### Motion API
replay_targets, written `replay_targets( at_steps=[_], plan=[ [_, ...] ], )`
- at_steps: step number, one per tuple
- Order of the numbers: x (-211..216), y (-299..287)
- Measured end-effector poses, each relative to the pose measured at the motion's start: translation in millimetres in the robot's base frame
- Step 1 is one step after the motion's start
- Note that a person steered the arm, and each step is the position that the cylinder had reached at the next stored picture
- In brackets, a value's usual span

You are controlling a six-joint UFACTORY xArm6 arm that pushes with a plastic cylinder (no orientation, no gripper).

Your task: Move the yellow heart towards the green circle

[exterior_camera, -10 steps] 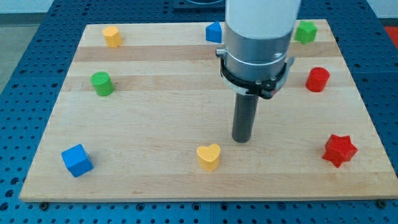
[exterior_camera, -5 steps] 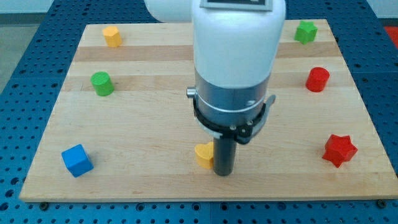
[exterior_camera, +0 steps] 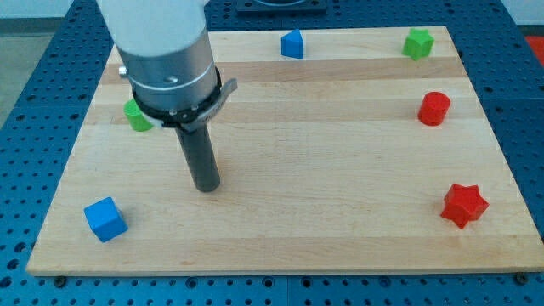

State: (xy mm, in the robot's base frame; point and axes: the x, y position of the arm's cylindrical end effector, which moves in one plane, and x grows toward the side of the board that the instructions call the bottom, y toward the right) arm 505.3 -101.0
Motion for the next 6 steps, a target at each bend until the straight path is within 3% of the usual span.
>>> replay_targets(
  at_steps=[3,4,6],
  plan=[
    [-27,13],
    [-5,7],
    [-38,-8]
  ],
)
